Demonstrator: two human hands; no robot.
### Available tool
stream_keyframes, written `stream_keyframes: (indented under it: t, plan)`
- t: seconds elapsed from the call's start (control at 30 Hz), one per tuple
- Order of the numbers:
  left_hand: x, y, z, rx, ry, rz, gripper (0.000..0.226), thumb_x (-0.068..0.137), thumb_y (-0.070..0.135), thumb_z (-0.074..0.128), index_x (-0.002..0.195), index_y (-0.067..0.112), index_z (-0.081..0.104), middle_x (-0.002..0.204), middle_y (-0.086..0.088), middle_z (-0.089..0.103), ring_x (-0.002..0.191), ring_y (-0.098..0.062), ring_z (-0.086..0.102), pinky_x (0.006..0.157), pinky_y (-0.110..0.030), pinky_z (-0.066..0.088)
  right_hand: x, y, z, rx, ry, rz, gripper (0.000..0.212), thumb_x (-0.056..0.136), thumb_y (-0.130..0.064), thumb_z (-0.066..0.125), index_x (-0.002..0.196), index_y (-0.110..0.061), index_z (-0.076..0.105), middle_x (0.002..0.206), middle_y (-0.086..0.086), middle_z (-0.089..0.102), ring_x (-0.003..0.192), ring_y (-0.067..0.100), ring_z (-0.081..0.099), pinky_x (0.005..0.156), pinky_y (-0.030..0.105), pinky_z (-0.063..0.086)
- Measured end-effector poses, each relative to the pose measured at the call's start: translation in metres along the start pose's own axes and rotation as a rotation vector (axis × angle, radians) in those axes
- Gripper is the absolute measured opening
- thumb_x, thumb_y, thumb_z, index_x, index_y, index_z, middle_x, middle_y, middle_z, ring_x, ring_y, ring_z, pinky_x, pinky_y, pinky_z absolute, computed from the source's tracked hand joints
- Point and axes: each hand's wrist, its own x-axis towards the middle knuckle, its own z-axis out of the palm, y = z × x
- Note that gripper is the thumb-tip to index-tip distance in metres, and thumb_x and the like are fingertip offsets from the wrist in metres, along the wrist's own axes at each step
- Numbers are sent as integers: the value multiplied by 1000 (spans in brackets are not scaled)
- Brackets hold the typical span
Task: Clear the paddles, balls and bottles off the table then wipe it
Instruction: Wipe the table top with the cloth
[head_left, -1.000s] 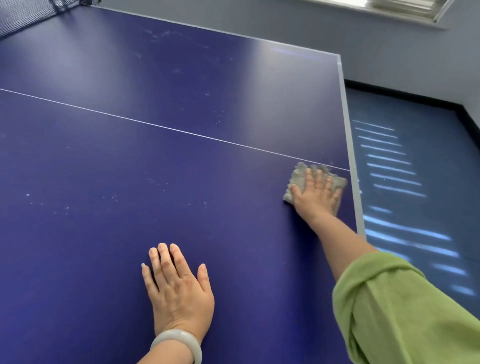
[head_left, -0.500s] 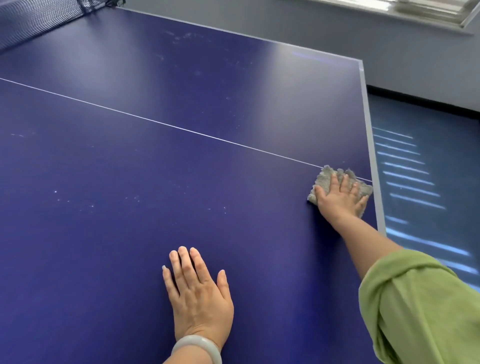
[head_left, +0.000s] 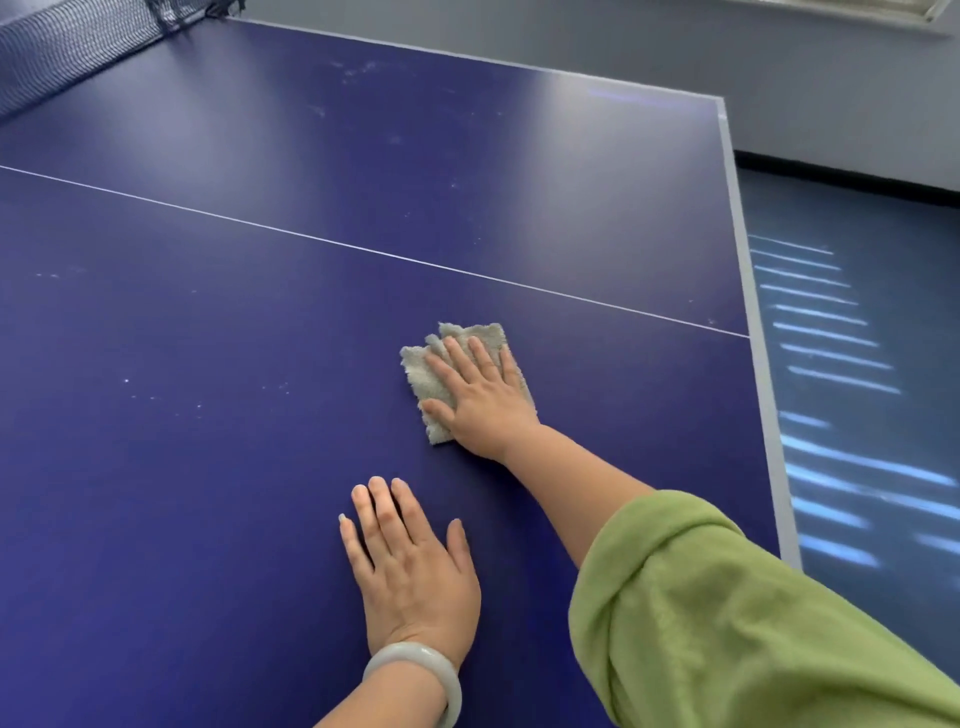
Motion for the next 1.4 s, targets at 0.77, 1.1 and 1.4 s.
stream_keyframes:
  t: [0.77,1.1,1.4]
  plan:
    - [-5,-1,-3,43,-56,-8,75,95,47,13,151,-1,23,158,-21,23,149,-35,11,122,-52,5,-105,89,14,18,92,550,65,98,-60,11,154,-36,-11,162,-7,-19,149,22,-19,117,54,-15]
    - [-4,2,-7,25,-90,-26,72,98,46,24,153,0,15,161,-19,14,150,-34,2,122,-51,0,-138,36,33,58,134,557,68,99,-57,18,154,-32,-11,161,-6,-21,148,28,-21,116,56,-15]
    - [-4,1,-8,-2,-101,-23,70,100,44,22,154,1,9,162,-19,8,150,-33,-3,122,-50,-3,-204,126,33,43,88,725,65,98,-60,14,155,-35,-7,162,-6,-17,149,22,-17,118,55,-11]
